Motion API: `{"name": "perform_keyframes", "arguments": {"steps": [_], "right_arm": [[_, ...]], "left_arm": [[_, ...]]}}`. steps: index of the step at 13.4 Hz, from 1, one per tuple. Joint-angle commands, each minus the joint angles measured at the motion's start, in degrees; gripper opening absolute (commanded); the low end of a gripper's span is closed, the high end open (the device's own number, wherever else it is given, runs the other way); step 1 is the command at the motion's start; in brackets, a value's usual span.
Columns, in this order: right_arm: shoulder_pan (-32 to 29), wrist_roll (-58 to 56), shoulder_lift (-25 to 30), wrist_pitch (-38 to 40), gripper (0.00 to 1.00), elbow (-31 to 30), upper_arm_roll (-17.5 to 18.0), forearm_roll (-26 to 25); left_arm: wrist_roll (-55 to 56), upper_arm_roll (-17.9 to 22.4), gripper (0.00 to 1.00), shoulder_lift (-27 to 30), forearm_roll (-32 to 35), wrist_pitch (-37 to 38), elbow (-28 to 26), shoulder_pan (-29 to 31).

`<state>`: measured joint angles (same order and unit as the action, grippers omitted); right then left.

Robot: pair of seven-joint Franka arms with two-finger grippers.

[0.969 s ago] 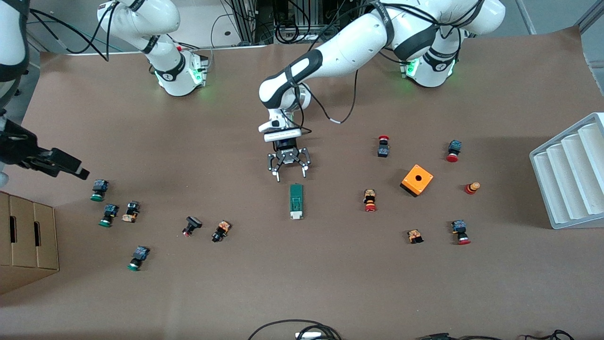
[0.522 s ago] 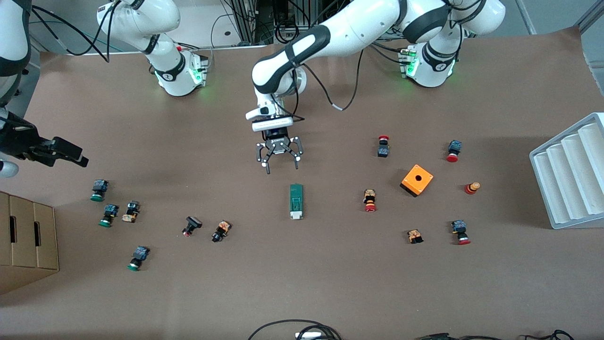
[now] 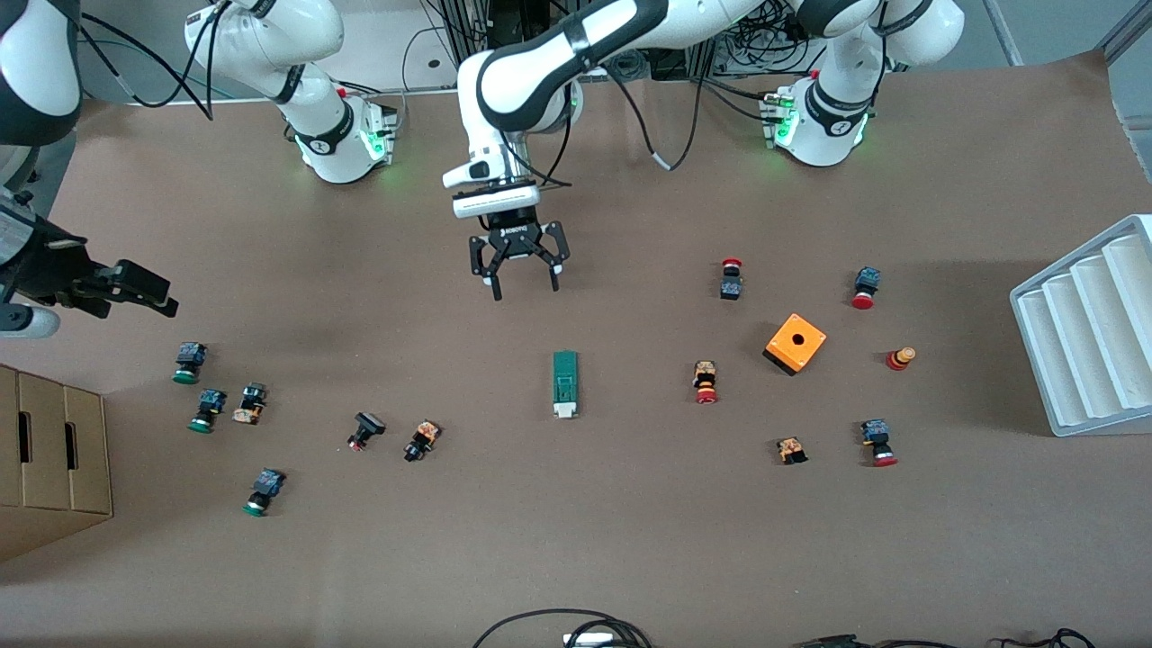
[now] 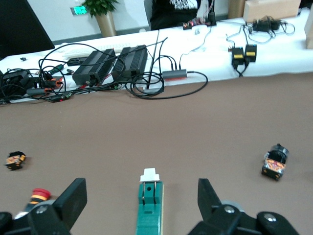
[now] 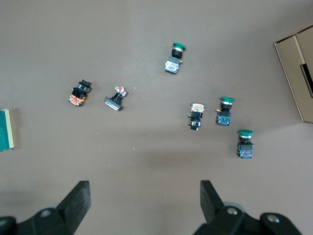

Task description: Close load switch with both arms

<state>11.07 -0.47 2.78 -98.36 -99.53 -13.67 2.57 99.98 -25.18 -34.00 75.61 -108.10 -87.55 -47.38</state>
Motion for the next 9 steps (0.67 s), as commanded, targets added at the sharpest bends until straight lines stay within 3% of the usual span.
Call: {"name": "perform_keyframes", "arguments": {"steps": [1,2,6,9], "right_arm": [[1.8,-0.5,-0.9,1.2,1.0,2.4,-0.4,-2.6],[1.5,-0.9,-0.9,1.1,1.0,2.5,-0.7,-2.6],[1.6,-6.0,-1.8,1.2,1.0,2.6,-0.7,-2.1],[1.6,-5.3,-1.9,0.8,1.0,2.6,-0.8,-2.6]], "left_arm": [[-11.7,0.2,1.0,4.2,-7.3,-0.8,1.7,2.4],[-13.9,-0.7,1.0,5.4,-8.3,-1.0,1.9,5.7],[-20.9,-1.2,1.0,9.3,-13.6,-3.9,2.2,8.0],[-23.1,-1.2,1.0,9.7,-14.0,-4.0,2.6,8.4]]}}
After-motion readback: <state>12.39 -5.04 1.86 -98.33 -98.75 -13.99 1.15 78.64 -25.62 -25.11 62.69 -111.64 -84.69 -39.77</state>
